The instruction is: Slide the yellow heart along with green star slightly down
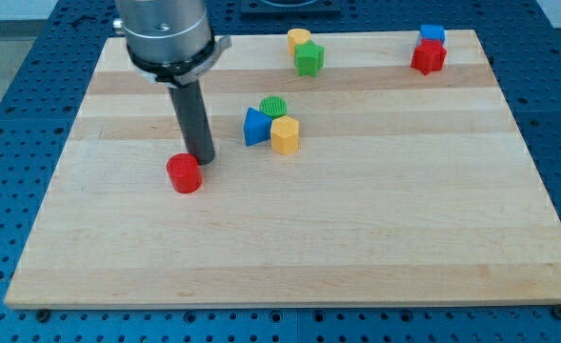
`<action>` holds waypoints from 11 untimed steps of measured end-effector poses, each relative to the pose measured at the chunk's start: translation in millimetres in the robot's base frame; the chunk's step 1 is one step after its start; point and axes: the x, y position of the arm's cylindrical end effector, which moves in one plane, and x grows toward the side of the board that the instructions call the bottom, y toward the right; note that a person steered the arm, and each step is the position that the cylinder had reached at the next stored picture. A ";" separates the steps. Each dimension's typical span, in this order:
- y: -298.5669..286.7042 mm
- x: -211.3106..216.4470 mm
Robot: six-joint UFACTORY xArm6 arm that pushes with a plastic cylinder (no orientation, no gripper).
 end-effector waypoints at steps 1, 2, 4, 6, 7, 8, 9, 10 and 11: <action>-1.6 -60.7; 8.3 -115.9; 41.6 -167.0; 100.5 -167.0; 99.5 -176.8; 95.9 -215.2; 95.9 -230.9; 95.8 -240.2; 114.2 -240.0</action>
